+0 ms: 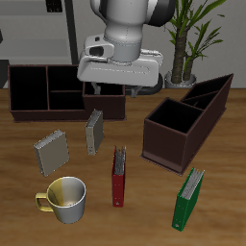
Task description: Place the red book into the left desk caddy's right compartment
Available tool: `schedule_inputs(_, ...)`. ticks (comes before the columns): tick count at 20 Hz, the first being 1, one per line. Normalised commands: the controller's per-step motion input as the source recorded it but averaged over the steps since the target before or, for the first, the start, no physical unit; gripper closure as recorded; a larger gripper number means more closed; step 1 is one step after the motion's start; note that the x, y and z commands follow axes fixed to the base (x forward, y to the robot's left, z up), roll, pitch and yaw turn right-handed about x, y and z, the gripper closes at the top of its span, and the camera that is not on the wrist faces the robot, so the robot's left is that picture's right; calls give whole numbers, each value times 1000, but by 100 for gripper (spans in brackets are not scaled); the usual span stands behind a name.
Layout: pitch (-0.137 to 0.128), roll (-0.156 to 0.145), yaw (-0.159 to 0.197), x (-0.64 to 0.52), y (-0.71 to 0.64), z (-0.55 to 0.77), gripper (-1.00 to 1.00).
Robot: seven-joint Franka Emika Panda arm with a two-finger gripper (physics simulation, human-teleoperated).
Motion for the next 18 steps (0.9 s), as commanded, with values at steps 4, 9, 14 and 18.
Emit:
schedule_inputs(4, -14, -14, 6, 305, -62, -77, -100)
schedule_inputs(9, -51, -8, 7, 236, -13, -102, -100)
schedule_inputs(14, -50, 31, -20, 166, 139, -224, -100)
schedule_inputs(18, -35, 10, -22, 199, 51, -174, -100)
